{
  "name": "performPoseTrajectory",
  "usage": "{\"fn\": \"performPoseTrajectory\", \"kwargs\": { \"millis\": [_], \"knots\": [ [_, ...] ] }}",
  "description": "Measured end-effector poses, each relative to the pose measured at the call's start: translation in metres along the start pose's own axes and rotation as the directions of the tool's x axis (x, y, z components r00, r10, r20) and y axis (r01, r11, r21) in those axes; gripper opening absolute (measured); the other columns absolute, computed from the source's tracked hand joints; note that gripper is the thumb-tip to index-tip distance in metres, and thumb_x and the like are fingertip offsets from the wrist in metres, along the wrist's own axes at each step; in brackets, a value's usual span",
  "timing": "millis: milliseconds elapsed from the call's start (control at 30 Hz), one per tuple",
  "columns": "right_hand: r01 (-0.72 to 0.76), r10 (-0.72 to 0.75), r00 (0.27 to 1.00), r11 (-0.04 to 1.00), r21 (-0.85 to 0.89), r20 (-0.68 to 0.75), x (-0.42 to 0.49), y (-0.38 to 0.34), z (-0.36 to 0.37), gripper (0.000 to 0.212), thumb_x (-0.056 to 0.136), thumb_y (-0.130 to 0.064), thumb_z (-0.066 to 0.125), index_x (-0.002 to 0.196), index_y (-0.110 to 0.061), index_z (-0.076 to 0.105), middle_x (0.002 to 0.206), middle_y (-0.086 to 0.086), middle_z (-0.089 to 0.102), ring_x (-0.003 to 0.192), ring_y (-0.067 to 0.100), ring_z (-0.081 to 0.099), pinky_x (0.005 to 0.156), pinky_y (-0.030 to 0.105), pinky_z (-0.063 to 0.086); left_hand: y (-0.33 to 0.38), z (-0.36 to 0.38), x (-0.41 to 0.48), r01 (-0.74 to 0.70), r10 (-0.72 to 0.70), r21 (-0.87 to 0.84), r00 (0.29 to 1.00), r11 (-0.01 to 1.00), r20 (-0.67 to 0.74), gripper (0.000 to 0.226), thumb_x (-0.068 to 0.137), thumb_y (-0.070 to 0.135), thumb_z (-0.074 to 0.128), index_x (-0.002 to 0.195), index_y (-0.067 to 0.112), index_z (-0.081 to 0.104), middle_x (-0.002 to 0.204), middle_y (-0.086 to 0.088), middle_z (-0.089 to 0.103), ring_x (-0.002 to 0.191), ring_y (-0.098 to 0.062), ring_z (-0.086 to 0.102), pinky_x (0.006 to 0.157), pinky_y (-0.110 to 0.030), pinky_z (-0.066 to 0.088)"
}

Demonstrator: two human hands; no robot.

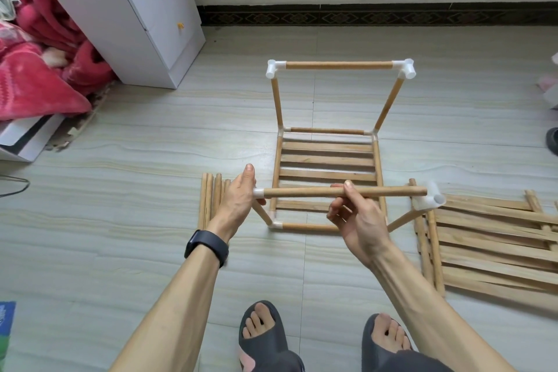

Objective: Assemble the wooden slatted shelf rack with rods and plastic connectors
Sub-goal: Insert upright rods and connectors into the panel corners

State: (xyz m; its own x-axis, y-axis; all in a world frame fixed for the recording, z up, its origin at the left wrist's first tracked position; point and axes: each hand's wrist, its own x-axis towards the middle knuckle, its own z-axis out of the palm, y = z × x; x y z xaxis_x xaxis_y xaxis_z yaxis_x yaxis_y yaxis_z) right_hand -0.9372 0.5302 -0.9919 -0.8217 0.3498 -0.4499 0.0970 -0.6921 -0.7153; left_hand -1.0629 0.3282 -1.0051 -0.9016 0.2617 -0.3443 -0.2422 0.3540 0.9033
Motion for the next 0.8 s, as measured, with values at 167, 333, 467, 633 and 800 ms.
{"fn": "performPoseTrajectory", "kwargs": {
  "millis": [167,333,467,633,800],
  "knots": [
    [-0.096,0.108,0.993,0.975,-0.199,0.050,-0.009,-0.014,-0.004,0.032,0.100,-0.037,0.059,0.083,-0.017,0.075,0.084,0.011,0.071,0.063,0.016,0.057,0.060,0.028,0.048,0.003,-0.007,0.004,-0.018,0.026,0.212,0.999,0.977,-0.034,0.061,0.094,0.075,0.029,0.086,0.018,0.050,0.087,-0.006,0.071,0.089,-0.028,0.062,0.077,-0.040,0.047],
    [-0.029,0.016,0.999,0.824,-0.566,-0.028,-0.033,-0.037,-0.045,0.047,0.087,-0.060,0.064,0.099,-0.016,0.074,0.085,0.003,0.075,0.064,0.011,0.059,0.063,0.025,0.047,0.017,-0.006,-0.003,-0.198,0.307,0.599,0.948,0.776,-0.085,0.041,0.101,0.059,0.037,0.115,0.024,0.054,0.109,0.000,0.060,0.107,-0.025,0.057,0.091,-0.045,0.047],
    [0.250,-0.553,0.822,0.566,-0.786,-0.136,-0.062,-0.053,-0.104,0.049,0.085,-0.069,0.060,0.075,-0.022,0.065,0.059,-0.002,0.055,0.053,0.005,0.046,0.053,0.024,0.039,0.056,0.035,-0.023,-0.441,0.574,0.768,0.810,0.465,0.118,0.043,0.096,0.054,0.049,0.124,0.022,0.057,0.120,-0.003,0.061,0.108,-0.024,0.056,0.086,-0.039,0.048],
    [0.238,-0.551,0.795,0.666,-0.707,-0.252,-0.030,-0.070,-0.118,0.034,0.095,-0.049,0.065,0.108,-0.019,0.058,0.098,-0.004,0.066,0.094,0.011,0.065,0.082,0.034,0.050,0.095,0.134,-0.037,-0.702,0.447,0.653,0.700,0.285,0.557,0.053,0.097,0.049,0.053,0.142,0.023,0.045,0.129,-0.005,0.057,0.114,-0.025,0.053,0.097,-0.040,0.043],
    [0.202,-0.396,0.915,0.615,-0.762,-0.078,-0.002,-0.062,-0.111,0.044,0.109,-0.039,0.042,0.100,-0.011,0.075,0.095,0.004,0.076,0.103,0.024,0.069,0.096,0.041,0.049,0.093,0.188,-0.037,-0.744,0.347,0.630,0.664,0.221,0.662,0.053,0.102,0.045,0.048,0.148,0.020,0.039,0.124,-0.008,0.063,0.111,-0.030,0.058,0.086,-0.042,0.045]
  ]
}}
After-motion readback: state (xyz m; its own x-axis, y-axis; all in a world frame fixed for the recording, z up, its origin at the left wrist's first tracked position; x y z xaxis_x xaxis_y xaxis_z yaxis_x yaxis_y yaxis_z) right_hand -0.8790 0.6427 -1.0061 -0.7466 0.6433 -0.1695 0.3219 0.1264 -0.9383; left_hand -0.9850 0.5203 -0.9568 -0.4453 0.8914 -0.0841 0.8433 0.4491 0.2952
